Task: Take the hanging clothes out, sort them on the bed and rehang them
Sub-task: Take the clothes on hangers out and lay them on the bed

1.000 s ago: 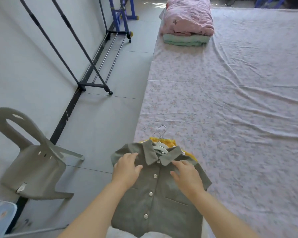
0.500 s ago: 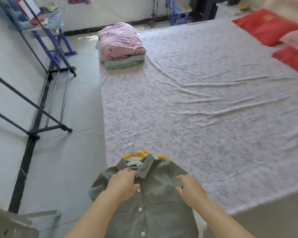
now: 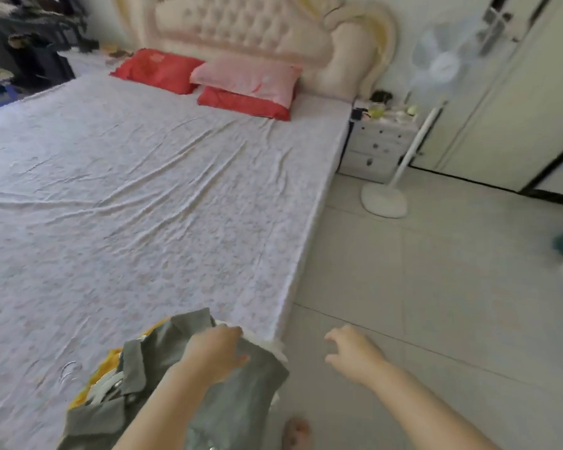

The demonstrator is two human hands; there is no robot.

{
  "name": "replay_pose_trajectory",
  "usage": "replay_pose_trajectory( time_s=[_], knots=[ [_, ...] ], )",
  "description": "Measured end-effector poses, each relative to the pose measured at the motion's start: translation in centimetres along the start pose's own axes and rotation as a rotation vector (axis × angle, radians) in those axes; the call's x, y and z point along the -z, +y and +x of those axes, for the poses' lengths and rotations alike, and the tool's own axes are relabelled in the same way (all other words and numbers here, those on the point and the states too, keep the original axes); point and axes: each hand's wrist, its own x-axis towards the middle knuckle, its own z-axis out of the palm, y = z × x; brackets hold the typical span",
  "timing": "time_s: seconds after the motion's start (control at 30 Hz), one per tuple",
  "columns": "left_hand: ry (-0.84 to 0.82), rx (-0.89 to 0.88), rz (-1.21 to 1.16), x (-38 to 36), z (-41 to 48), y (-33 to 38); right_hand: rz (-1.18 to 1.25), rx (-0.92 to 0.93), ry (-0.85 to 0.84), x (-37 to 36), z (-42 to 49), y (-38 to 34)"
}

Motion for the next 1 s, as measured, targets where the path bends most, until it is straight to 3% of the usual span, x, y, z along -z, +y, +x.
replay_pose_trajectory(
  time_s=[0.43,0.77,1.0],
  knots=[
    [-0.025,-0.695,0.304,-1.6,-1.1,33.0,0.387,-0.643,0.280,-4.5,-23.9,23.7],
    [-0.022,-1.159,0.443,-10.7,-12.6,60.8,0.591,-0.986,0.525,-10.8,-45.3,39.6],
    [-0.026,-1.445,0.431,-15.2,-20.9,74.9,0.630,-1.214,0.696,-12.7,-56.7,47.6]
  ],
)
